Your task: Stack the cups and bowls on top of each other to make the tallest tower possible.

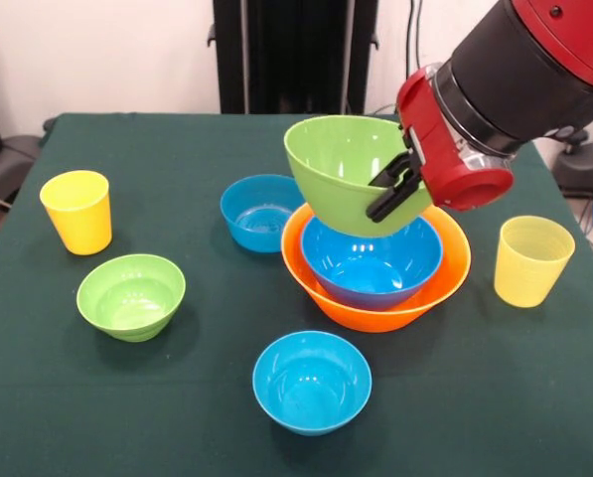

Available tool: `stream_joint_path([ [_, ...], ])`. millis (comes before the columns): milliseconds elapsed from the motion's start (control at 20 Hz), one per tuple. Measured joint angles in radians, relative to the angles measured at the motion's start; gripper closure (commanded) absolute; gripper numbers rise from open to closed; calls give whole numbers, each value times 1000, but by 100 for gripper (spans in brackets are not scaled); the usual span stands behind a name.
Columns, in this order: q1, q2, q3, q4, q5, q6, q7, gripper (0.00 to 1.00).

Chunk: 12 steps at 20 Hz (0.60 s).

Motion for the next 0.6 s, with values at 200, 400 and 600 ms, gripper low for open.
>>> stream_joint_path([
  [200,1,8,0,0,10,-18,0,100],
  [400,3,24,0,2,26,-49,0,100],
  [600,6,39,0,4,41,-75,0,100],
])
